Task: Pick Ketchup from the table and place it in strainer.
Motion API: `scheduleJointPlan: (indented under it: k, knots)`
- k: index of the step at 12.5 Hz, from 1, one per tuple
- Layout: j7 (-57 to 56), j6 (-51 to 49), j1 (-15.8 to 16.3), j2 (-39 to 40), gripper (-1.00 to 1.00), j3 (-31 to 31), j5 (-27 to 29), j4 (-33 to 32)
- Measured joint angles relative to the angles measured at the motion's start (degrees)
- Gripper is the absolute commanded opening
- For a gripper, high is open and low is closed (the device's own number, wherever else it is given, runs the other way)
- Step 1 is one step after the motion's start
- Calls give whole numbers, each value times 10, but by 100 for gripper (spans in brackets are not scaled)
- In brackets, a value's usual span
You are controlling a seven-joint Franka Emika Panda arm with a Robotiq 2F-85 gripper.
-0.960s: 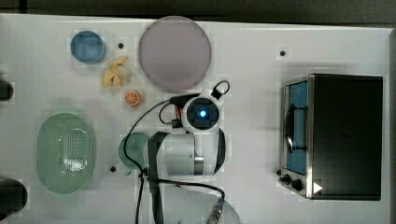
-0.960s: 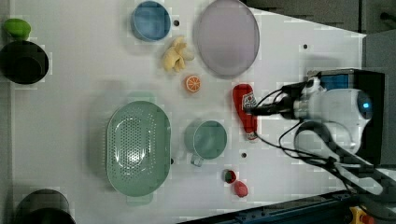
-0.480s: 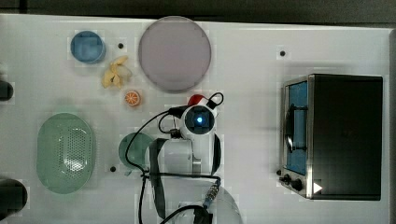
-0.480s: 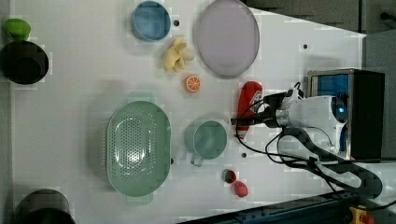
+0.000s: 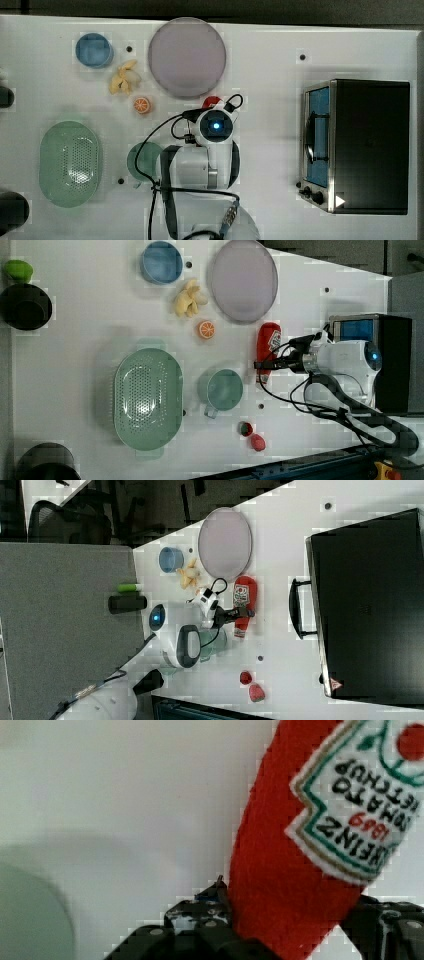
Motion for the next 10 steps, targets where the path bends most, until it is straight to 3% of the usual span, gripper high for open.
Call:
scheduleJointPlan:
  k: [4,10]
  knots:
    - [4,-161,-4,-114,23,4,5,8]
    - [74,-374,-3,-286,23,22,8,135]
